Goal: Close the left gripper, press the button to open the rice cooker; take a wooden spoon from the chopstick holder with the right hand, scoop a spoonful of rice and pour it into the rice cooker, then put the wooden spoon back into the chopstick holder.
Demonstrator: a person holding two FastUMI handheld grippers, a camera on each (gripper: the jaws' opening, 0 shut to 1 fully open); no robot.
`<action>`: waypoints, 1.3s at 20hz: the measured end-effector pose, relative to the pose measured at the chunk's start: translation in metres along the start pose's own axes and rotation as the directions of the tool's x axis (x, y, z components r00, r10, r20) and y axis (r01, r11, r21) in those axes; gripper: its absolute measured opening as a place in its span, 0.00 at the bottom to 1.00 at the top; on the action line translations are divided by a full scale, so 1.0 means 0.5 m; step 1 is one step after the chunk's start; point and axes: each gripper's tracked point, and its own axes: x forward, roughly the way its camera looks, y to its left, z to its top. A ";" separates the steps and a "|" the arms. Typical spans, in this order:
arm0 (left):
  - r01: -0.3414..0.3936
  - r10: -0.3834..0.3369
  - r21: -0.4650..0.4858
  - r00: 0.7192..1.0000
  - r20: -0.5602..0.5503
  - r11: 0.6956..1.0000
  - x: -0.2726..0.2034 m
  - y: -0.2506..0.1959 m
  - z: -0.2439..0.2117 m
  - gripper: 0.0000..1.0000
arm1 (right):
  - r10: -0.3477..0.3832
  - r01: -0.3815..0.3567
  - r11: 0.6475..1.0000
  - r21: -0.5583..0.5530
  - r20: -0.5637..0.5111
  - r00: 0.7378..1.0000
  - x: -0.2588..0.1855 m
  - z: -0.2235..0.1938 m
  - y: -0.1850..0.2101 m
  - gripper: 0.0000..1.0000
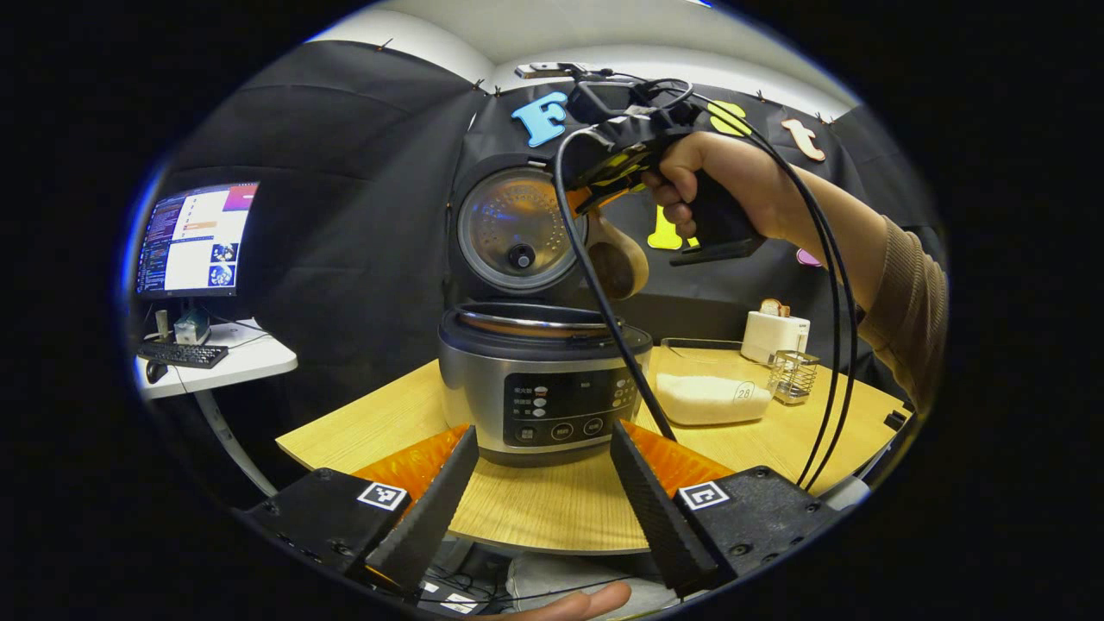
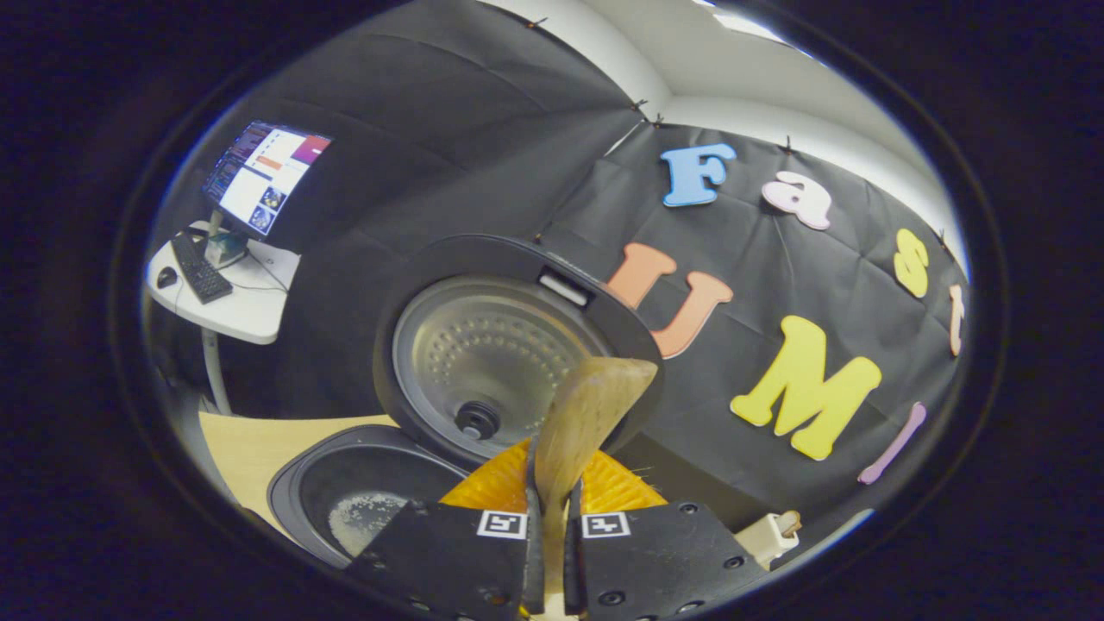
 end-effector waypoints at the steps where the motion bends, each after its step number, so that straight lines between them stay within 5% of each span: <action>1: 0.004 -0.004 0.001 1.000 0.001 1.000 -0.001 -0.004 0.001 0.98 | -0.006 0.006 1.000 0.024 0.002 1.000 -0.005 -0.005 -0.013 0.09; 9: 0.044 -0.043 0.029 0.999 -0.017 0.999 0.007 -0.065 0.003 0.98 | -0.135 0.131 0.974 0.187 0.007 0.991 -0.101 -0.071 -0.213 0.09; 18: 0.094 -0.093 0.064 0.995 -0.022 0.993 0.018 -0.139 0.004 0.98 | -0.319 0.335 0.907 0.255 -0.104 0.942 -0.181 -0.233 -0.481 0.11; 24: 0.121 -0.119 0.079 0.992 -0.037 0.989 0.024 -0.178 -0.005 0.98 | -0.372 0.419 0.857 0.300 -0.201 0.906 -0.188 -0.369 -0.602 0.11; 25: 0.124 -0.121 0.081 0.992 -0.041 0.989 0.026 -0.181 -0.008 0.89 | -0.373 0.426 0.852 0.304 -0.217 0.902 -0.184 -0.394 -0.614 0.11; 26: 0.127 -0.124 0.084 0.991 -0.045 0.988 0.025 -0.186 -0.012 0.98 | -0.376 0.434 0.846 0.309 -0.231 0.898 -0.181 -0.417 -0.627 0.11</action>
